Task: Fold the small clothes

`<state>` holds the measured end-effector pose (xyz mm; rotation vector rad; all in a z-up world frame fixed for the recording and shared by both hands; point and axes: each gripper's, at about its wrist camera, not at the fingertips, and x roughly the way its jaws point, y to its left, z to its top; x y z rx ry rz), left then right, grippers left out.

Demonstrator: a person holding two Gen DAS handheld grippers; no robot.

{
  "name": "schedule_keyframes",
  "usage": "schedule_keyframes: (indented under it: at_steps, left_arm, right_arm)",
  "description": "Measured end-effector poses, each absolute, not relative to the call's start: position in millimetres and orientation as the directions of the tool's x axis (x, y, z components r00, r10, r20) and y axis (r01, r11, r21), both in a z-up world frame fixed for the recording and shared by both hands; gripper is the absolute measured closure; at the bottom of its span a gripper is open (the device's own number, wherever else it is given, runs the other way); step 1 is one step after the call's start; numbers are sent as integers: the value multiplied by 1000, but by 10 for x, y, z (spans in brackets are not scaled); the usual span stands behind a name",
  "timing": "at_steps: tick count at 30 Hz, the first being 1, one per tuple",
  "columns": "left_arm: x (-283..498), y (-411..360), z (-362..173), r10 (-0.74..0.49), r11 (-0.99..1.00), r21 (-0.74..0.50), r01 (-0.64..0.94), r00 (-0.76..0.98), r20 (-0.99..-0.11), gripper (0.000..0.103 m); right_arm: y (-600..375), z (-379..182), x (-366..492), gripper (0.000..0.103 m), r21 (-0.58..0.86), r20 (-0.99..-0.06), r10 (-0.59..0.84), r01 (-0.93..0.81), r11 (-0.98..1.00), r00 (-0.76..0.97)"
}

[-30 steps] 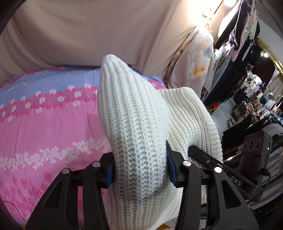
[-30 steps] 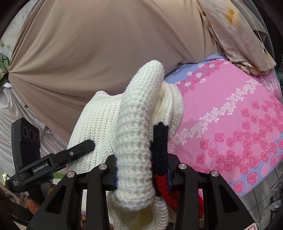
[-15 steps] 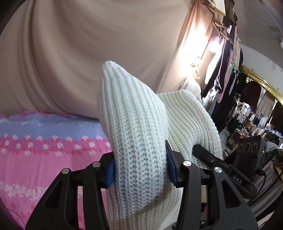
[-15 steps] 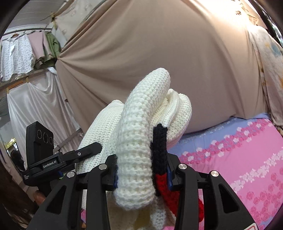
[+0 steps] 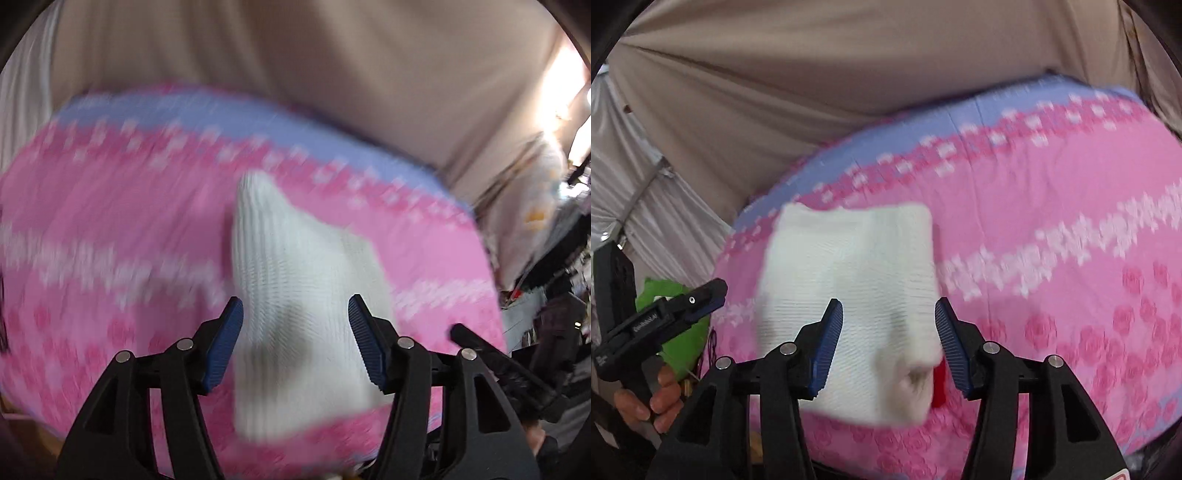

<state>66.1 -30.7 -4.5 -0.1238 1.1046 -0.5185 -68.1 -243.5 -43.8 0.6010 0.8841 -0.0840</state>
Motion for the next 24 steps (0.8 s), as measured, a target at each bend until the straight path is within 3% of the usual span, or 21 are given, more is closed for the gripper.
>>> schedule_keyframes:
  at_steps: [5,9,11,12,13,14,19,22,24]
  left_arm:
    - [606,-122,-323,-438,888,-355,291,306,-845,41]
    - [585,-281,-389,-389,901,-290,322,306,-869,36]
    - [596,-342,-433,-383,903,-287,320,293,-876,35]
    - [606,-357,-454,-380,904,-287,316,290,-879,35]
    - [613,-363,-474,-373,908,-281,311,289,-882,35]
    - [629,-374,-487,-363,911,-272,309,289,-886,35]
    - [645,-374,-496,-323,922,-225,314,306,-896,35]
    - [682,-341,-583,-340,920,-254,300,286,-896,30]
    - [737,-271,-628,-393,909,-324,262,280,-876,24]
  right_arm:
    - [-2320,-694,-738,50,428,-801,192,320,845,566]
    - [-2208,-788,-494,49,446,-810,227,318,837,540]
    - [-2078,-857,-299,39,414,-827,229,279,866,514]
    - [-2034,-894,-238,38,410,-823,238,250,877,515]
    - [-1993,-942,-167,49,389,-833,227,243,889,505]
    - [-1964,-978,-102,89,364,-844,212,235,901,493]
    - [-2013,-496,-155,88,390,-763,217,167,905,609]
    - [-2102,-720,-120,70,346,-815,196,187,919,546]
    - [-2210,-993,-89,67,358,-852,200,260,897,483]
